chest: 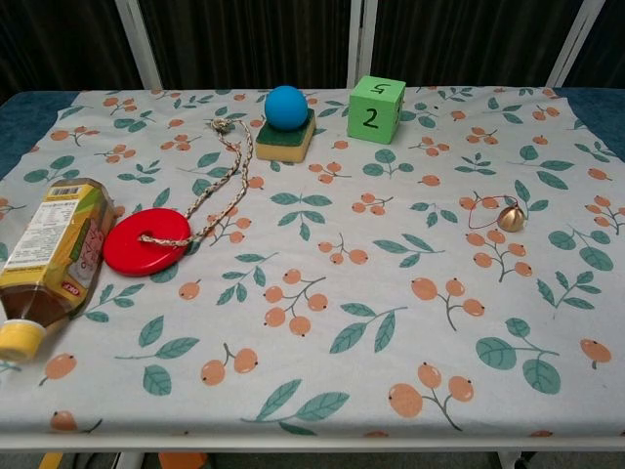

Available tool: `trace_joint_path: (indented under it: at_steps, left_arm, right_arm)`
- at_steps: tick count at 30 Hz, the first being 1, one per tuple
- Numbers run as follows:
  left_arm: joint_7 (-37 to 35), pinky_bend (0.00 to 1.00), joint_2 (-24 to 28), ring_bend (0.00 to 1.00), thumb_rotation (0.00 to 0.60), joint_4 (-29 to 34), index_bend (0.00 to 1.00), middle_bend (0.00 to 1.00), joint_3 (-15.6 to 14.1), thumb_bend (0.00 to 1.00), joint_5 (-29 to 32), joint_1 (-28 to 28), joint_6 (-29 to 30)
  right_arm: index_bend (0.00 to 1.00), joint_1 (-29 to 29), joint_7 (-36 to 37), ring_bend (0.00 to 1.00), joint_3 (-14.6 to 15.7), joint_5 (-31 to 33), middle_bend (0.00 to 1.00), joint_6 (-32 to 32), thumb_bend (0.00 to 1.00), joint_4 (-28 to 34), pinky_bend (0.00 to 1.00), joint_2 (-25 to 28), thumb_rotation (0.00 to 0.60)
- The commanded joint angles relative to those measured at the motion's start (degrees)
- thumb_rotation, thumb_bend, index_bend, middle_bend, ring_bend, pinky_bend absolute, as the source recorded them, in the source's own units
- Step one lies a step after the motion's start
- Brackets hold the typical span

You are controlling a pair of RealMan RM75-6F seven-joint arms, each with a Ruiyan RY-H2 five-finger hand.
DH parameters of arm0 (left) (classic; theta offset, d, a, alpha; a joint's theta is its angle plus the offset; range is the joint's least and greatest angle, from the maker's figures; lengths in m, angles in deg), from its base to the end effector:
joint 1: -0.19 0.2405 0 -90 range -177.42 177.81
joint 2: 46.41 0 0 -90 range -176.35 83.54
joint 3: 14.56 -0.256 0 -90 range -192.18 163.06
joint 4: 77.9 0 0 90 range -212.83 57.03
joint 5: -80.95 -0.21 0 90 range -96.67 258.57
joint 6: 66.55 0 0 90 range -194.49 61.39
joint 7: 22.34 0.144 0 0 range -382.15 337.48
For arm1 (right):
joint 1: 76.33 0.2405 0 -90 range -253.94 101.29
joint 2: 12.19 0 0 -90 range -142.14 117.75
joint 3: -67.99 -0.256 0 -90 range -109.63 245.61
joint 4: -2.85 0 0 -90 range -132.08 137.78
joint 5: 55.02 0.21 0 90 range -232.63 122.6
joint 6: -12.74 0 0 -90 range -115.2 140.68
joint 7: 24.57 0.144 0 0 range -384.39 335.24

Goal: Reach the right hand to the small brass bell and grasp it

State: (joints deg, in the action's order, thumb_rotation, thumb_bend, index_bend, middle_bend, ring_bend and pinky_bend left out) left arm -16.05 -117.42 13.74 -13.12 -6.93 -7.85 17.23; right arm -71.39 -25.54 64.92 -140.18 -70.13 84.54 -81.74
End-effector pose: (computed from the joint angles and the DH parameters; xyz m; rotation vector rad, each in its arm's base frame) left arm -0.2893 0.1910 0.1135 -1.4818 -0.8859 -0.9359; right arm -0.3427 -0.1844 0.1434 1.4104 -0.8526 0.7968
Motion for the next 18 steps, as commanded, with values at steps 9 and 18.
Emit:
trace_joint_path:
  at_steps: [9,18]
  left_arm:
    - [0.3,0.01,-0.4,0.0,0.6,-0.2,0.0,0.0,-0.1,0.0,0.4,-0.3,-0.9]
    - [-0.2,0.01,-0.4,0.0,0.6,-0.6,0.0,0.0,-0.3,0.0,0.7,-0.4,-1.5]
  right_arm:
    - [0.0,0.8,-0.5,0.0,0.0,0.0,0.0,1.3,0.11,0.3,0.0,-0.2,0.6]
    - [0.0,8.4,-2.6,0.0,-2.2,0.3,0.0,10.9,0.11,1.4,0.0,-0.9,0.6]
